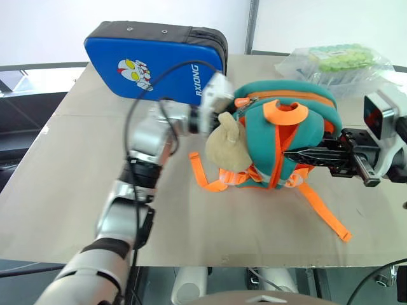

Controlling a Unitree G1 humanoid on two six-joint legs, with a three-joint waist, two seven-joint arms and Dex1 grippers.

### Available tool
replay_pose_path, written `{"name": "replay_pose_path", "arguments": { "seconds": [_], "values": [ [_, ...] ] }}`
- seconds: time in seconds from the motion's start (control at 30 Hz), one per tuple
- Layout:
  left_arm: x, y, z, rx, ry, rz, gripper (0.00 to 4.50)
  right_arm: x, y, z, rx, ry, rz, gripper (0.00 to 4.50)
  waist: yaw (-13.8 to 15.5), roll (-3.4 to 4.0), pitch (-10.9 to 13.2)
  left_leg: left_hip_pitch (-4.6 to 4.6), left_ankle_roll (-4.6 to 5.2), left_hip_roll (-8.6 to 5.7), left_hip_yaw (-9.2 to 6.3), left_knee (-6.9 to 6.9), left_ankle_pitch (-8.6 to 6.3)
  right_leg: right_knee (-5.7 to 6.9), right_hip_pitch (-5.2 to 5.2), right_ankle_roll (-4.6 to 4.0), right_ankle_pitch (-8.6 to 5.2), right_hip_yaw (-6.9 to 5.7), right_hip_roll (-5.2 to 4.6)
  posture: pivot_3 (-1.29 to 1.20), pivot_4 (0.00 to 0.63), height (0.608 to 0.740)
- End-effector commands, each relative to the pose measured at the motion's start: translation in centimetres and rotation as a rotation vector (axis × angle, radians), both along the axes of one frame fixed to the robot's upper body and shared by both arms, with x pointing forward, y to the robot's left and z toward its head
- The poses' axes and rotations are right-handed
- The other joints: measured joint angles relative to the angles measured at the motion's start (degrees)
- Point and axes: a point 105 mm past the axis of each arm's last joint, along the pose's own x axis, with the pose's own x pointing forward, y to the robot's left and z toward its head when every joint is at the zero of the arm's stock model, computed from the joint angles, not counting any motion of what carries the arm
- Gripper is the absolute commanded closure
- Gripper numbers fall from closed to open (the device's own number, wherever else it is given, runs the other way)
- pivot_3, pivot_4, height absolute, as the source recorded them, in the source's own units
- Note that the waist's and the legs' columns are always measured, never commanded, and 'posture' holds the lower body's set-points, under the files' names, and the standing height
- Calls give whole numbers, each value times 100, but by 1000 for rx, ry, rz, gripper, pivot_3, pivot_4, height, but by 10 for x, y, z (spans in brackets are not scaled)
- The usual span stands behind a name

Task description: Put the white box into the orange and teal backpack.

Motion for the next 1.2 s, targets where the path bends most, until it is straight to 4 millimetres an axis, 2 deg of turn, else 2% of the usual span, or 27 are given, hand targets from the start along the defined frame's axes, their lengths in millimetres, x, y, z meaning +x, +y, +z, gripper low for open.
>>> {"name": "replay_pose_path", "arguments": {
  "seconds": [0.03,0.07,0.1,0.2,0.23,0.33,0.43,0.5,0.6,0.7,0.8,0.93,1.03,1.2],
  "values": [
    [6,-12,-17,58,8,29,3468,-11,4,8,14,-48,28,4419,-19,3,-2,3,0,0,0,-1,0,0,0,0,0,1,0,0,150,740],
    [7,-8,-19,44,17,45,2264,-12,3,7,12,-45,17,4500,-46,15,-7,6,0,1,0,-2,0,2,1,0,0,1,1,0,150,740],
    [9,-2,-16,19,20,69,1901,-12,2,6,8,-42,7,4500,-45,20,-9,16,0,10,0,-8,0,7,0,-1,0,6,13,0,150,740],
    [9,40,7,-83,17,139,632,-14,0,1,5,-29,-23,4500,-90,22,-9,19,0,24,-10,-10,0,12,-1,-3,0,3,30,0,150,740],
    [6,57,19,-143,66,149,195,-14,0,0,7,-26,-28,4500,-145,24,-8,20,0,27,-10,-11,0,16,-2,-3,-1,4,32,0,150,740],
    [-15,106,36,-238,238,136,85,-15,2,-4,12,-16,-36,4500,-218,27,-5,19,0,32,-11,-11,0,24,-10,-4,0,7,35,0,150,740],
    [-40,144,30,-247,417,136,85,-13,4,-8,18,-3,-36,4500,-244,29,-5,21,0,36,-15,-11,0,27,-16,-3,0,11,35,0,150,740],
    [-51,157,21,-244,477,162,85,-12,6,-9,24,4,-27,4500,-219,29,-4,21,0,35,-16,-12,0,26,-15,-3,-1,13,32,0,150,740],
    [-59,157,-6,-188,496,233,85,-11,7,-8,32,11,-15,4500,-115,29,-3,16,0,28,-13,-9,0,20,-9,-1,-1,6,7,0,150,740],
    [-68,137,-30,-144,495,231,85,-11,8,-8,34,17,-5,4500,-34,28,-3,17,0,22,-9,-6,0,4,5,-3,-1,14,2,0,150,740],
    [-77,117,-42,-120,486,195,85,-11,9,-7,34,17,0,4500,-1,27,-3,13,0,14,-9,-1,0,3,9,-21,-11,13,-3,0,150,740],
    [-70,87,-54,-92,429,174,85,-12,11,-5,36,14,2,4500,-17,29,-4,19,0,12,-10,-4,0,7,11,-26,-13,14,10,0,150,740],
    [-69,81,-27,-227,432,109,85,-14,12,-4,34,15,3,4500,-24,29,-4,18,0,14,-12,-5,0,7,10,-7,-1,14,25,0,150,740],
    [-75,88,-5,-301,461,22,85,-16,12,-6,27,20,-17,4500,-70,32,-5,22,0,19,-14,-8,0,7,9,-5,0,15,35,0,150,740]
  ]
}}
